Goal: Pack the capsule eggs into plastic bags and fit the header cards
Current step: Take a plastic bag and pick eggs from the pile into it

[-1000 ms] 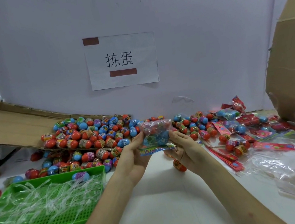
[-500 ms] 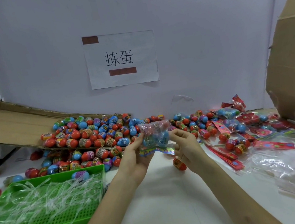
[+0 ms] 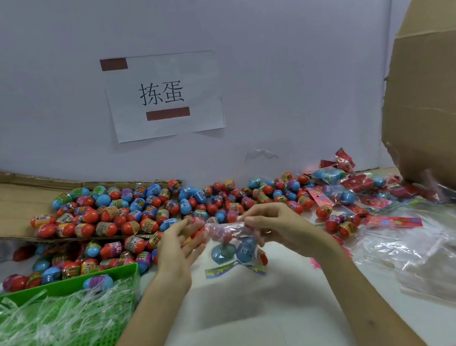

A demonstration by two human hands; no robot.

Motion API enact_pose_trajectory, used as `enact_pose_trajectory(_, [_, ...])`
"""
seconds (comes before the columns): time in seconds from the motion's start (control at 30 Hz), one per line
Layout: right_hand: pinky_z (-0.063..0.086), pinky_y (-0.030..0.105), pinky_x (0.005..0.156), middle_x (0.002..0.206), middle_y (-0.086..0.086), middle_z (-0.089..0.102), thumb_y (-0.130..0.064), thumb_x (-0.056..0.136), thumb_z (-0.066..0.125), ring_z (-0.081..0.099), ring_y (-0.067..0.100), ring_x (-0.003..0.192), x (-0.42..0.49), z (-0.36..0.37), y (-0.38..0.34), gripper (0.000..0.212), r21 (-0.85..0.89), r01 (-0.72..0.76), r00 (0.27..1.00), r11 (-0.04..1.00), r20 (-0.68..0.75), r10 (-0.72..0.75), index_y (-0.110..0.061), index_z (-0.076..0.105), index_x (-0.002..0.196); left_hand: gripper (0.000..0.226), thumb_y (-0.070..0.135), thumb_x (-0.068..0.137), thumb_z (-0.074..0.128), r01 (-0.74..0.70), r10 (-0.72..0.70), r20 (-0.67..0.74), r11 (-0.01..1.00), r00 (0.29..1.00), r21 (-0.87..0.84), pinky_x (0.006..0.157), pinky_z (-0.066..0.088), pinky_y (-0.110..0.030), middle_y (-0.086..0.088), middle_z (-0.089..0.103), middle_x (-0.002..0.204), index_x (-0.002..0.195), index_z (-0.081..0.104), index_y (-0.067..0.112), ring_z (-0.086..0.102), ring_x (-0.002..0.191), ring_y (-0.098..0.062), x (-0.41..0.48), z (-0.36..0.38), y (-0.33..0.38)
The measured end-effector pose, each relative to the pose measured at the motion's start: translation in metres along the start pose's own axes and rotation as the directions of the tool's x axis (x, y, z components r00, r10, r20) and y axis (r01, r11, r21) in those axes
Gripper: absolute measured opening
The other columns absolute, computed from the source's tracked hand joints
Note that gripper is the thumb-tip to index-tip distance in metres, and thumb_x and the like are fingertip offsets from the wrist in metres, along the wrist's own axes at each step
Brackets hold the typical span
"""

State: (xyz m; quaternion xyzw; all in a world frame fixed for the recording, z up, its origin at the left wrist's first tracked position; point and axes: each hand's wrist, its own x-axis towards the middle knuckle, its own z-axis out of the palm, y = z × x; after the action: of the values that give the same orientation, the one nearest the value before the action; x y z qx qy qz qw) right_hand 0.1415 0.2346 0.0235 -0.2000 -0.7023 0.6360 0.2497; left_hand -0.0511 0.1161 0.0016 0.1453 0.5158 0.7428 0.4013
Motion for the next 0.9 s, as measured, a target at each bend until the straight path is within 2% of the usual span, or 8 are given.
enact_pose_trajectory(0.1, [0.058,0.022,0.064,0.098,0.019,0.064,-0.019,0.087,0.073,0.067,0.019,0.077,-0.007,-0.021,-0.001,0.020,0.099,-0.005,0.998,0.995,0.059,-0.001,-0.005,0.075,0.101,0.019,0.019,0.104,0.052,0.042,-0.042,0.002,0.998,0.999,-0.040,0.079,0.055,-0.038,-0.009,0.076,0.108,0.111,0.066,0.010,0.072,0.101,-0.027,0.002,-0.002,0.002])
enact_pose_trajectory(0.2, [0.060,0.028,0.078,0.118,0.015,0.068,-0.022,0.092,0.066,0.073,0.021,0.100,-0.007,-0.040,-0.005,0.035,0.511,0.335,0.915,0.792,-0.375,-0.145,-0.009,0.066,0.124,0.019,0.018,0.105,0.049,0.067,-0.066,0.012,0.997,0.998,-0.032,0.081,0.056,-0.040,-0.009,0.076,0.109,0.107,0.066,0.010,0.072,0.101,-0.029,-0.001,0.002,0.001])
enact_pose_trajectory(0.3, [0.058,0.040,0.096,0.150,0.013,0.048,-0.037,0.091,0.066,0.061,0.029,0.128,-0.009,-0.062,0.001,0.078,0.566,0.493,0.809,0.660,-0.577,-0.110,-0.017,0.030,0.157,0.021,0.018,0.106,0.048,0.062,-0.062,0.018,0.998,0.998,-0.023,0.081,0.057,-0.041,-0.009,0.077,0.104,0.101,0.067,0.010,0.073,0.099,-0.029,-0.005,0.007,0.000])
enact_pose_trajectory(0.43, [0.060,0.038,0.090,0.133,0.012,0.064,-0.015,0.101,0.058,0.070,0.028,0.112,0.000,-0.057,0.012,0.047,0.440,0.304,0.823,0.845,-0.568,0.000,-0.011,0.046,0.146,0.022,0.019,0.106,0.048,0.060,-0.060,0.025,0.998,0.998,-0.010,0.078,0.056,-0.040,-0.009,0.078,0.102,0.100,0.067,0.010,0.074,0.097,-0.029,-0.007,0.007,0.001])
enact_pose_trajectory(0.53, [0.062,0.035,0.080,0.099,0.008,0.078,-0.004,0.102,0.055,0.075,0.025,0.090,0.005,-0.045,0.016,0.024,0.069,0.148,0.808,0.987,-0.583,-0.081,-0.006,0.071,0.119,0.021,0.019,0.106,0.049,0.060,-0.060,0.011,0.998,0.998,0.006,0.077,0.056,-0.039,-0.008,0.078,0.103,0.101,0.068,0.011,0.074,0.097,-0.029,-0.007,0.007,0.002])
enact_pose_trajectory(0.73, [0.059,0.032,0.080,0.096,-0.006,0.075,-0.017,0.096,0.070,0.068,0.012,0.089,0.009,-0.033,0.027,0.011,-0.557,-0.064,0.898,0.828,-0.395,-0.196,-0.022,0.078,0.098,0.016,0.018,0.103,0.057,-0.073,0.075,-0.002,0.971,0.997,0.227,0.072,0.054,-0.033,-0.008,0.077,0.104,0.099,0.071,0.014,0.073,0.097,-0.026,-0.007,0.008,0.001])
enact_pose_trajectory(0.8, [0.058,0.034,0.083,0.099,-0.012,0.073,-0.029,0.092,0.074,0.066,0.009,0.092,0.009,-0.028,0.029,0.007,-0.653,-0.072,0.960,0.754,-0.252,-0.127,-0.030,0.077,0.098,0.011,0.017,0.100,0.061,-0.372,0.413,0.056,0.744,0.909,0.555,0.076,0.052,-0.029,-0.001,0.074,0.107,0.098,0.071,0.022,0.068,0.103,-0.019,-0.003,0.003,-0.003])
enact_pose_trajectory(0.9, [0.057,0.037,0.086,0.100,-0.011,0.069,-0.041,0.088,0.076,0.064,0.010,0.094,0.009,-0.017,0.032,0.015,-0.715,-0.073,0.989,0.695,-0.141,-0.041,-0.036,0.074,0.102,0.032,0.028,0.095,0.066,-0.389,0.677,0.259,0.044,0.689,0.920,0.110,0.040,-0.044,0.006,0.059,0.138,0.127,0.064,0.030,0.047,0.132,-0.017,0.007,-0.008,-0.008])
